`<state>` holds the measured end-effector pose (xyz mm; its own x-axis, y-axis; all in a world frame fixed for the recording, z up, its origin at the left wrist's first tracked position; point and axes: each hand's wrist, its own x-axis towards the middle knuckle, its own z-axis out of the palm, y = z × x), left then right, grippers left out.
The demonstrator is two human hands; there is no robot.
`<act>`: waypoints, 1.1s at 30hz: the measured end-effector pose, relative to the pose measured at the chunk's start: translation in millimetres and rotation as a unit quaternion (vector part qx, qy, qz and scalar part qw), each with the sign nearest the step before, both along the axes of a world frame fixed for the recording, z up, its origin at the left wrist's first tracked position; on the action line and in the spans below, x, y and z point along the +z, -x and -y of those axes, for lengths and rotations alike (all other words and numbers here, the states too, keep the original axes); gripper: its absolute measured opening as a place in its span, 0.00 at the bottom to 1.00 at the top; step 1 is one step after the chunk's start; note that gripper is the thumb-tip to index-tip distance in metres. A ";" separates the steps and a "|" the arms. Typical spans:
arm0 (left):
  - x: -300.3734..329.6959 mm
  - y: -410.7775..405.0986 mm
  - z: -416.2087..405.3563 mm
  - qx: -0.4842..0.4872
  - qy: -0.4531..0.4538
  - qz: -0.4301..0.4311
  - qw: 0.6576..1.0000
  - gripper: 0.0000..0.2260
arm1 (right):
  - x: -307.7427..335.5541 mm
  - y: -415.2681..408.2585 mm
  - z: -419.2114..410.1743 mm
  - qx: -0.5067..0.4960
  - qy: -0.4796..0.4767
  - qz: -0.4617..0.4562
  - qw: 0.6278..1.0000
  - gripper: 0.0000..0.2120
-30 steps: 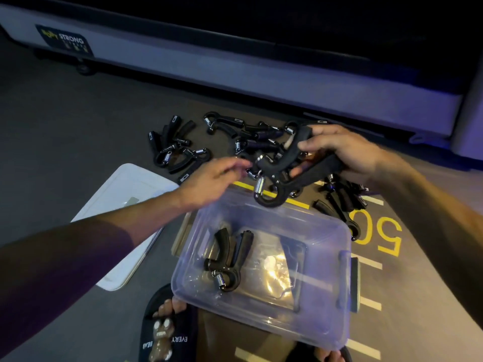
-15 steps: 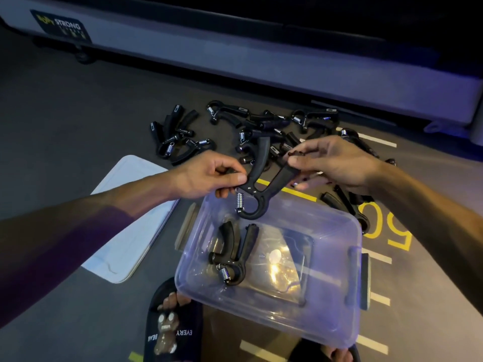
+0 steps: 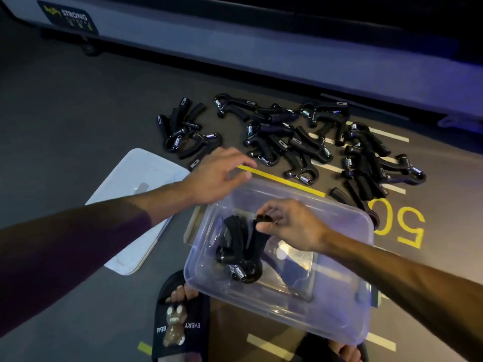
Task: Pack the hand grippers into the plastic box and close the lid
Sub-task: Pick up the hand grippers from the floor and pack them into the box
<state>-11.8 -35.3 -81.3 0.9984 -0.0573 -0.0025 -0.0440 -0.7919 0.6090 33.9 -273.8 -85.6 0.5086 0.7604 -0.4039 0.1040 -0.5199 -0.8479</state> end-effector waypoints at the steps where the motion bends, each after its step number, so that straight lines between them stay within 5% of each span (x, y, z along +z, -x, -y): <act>1: -2.9 2.1 5.4 -0.009 -0.028 -0.025 0.999 0.17 | -11.8 2.5 -0.6 -0.013 0.008 0.002 1.000 0.05; 6: -12.3 6.3 21.1 -0.025 -0.116 -0.055 0.991 0.18 | -38.1 3.9 -6.5 -0.112 0.027 -0.128 0.985 0.08; 11: -16.1 7.6 20.2 -0.016 -0.117 -0.044 0.992 0.17 | -49.2 1.7 -9.1 -0.144 0.026 -0.153 0.977 0.09; 21: -15.9 8.5 21.7 -0.010 -0.114 -0.049 0.992 0.18 | -59.0 9.4 -6.8 -0.120 0.063 -0.034 0.990 0.15; 28: -18.8 7.8 20.9 -0.008 -0.125 -0.056 0.991 0.17 | -67.2 8.5 -3.5 0.015 0.136 0.219 0.966 0.17; 33: -18.4 8.4 21.3 -0.007 -0.127 -0.058 0.990 0.17 | -66.3 15.3 -11.3 0.009 0.204 0.151 0.967 0.21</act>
<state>-20.2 -56.6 -99.7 0.9896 -0.0532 -0.1339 0.0035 -0.9203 0.3912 18.6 -262.5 -151.9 0.6385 0.5779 -0.5083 0.3260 -0.8013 -0.5016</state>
